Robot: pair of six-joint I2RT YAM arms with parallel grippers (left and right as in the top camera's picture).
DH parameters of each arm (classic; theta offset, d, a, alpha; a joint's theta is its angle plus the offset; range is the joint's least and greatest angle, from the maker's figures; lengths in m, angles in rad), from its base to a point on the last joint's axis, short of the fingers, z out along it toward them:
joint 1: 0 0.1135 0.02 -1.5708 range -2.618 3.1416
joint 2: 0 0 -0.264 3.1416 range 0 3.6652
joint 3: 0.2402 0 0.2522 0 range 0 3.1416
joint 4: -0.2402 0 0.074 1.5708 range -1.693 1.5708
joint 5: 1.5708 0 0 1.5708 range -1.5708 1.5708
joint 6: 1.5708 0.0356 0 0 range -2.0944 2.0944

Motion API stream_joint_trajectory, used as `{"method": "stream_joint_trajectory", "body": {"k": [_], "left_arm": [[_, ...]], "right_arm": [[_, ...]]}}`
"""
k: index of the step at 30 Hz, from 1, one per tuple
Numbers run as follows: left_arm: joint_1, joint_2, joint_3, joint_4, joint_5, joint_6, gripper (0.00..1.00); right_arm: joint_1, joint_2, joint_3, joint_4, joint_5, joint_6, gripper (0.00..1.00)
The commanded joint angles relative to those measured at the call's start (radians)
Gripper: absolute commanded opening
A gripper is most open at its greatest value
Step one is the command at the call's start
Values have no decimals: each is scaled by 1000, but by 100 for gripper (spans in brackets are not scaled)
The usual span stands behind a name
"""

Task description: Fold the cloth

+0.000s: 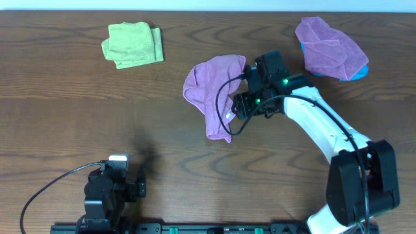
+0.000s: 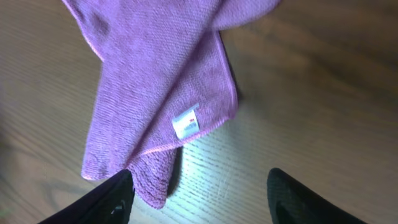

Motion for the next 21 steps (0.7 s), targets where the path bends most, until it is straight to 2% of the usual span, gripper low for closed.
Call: {"method": "stream_joint_trajectory", "body": {"k": [1, 15, 21], "left_arm": [[4, -6, -22, -33, -25, 14, 95], [4, -6, -22, -33, -25, 14, 95], [4, -6, -22, -33, -25, 14, 95]], "right_arm": [[-17, 5, -44, 42, -72, 75, 66], [-17, 119, -82, 185, -117, 159, 61], [-17, 165, -82, 236, -137, 197, 55]]}}
